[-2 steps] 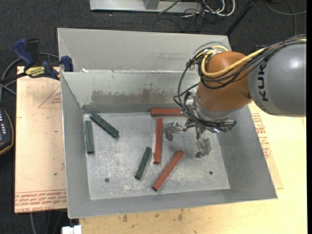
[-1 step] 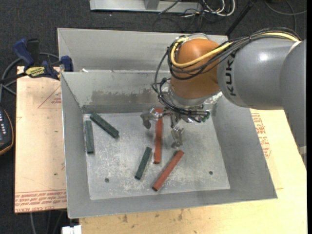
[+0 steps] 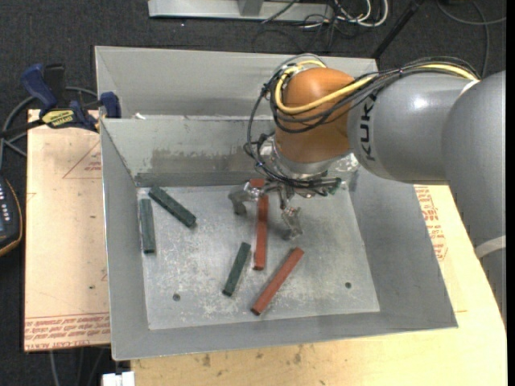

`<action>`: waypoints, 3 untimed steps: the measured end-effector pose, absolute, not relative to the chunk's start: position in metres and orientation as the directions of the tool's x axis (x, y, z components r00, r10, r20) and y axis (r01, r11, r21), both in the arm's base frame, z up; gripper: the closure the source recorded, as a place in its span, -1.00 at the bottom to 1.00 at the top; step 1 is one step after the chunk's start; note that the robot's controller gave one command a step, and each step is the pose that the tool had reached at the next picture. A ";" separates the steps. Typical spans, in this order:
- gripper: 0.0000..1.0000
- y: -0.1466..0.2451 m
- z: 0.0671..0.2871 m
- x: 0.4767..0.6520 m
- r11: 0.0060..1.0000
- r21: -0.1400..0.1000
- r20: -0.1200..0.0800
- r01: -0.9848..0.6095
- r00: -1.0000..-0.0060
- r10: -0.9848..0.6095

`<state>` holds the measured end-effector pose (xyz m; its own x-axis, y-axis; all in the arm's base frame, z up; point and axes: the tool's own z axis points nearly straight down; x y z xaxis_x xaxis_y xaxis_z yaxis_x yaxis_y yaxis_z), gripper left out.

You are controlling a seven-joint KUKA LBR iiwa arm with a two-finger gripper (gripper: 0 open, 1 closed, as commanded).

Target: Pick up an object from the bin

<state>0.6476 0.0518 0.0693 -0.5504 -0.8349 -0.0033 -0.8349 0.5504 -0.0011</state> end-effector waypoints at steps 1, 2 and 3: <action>1.00 0.052 0.071 0.648 0.552 -0.002 -0.005 -0.834 -0.552 -0.834; 1.00 0.036 0.199 0.598 0.289 -0.007 -0.004 -0.957 -0.289 -0.957; 1.00 0.042 0.236 0.592 -0.172 -0.005 -0.002 -0.985 0.172 -0.985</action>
Offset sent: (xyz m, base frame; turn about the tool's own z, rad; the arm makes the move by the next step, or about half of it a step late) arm 0.0000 0.0000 0.0000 0.0000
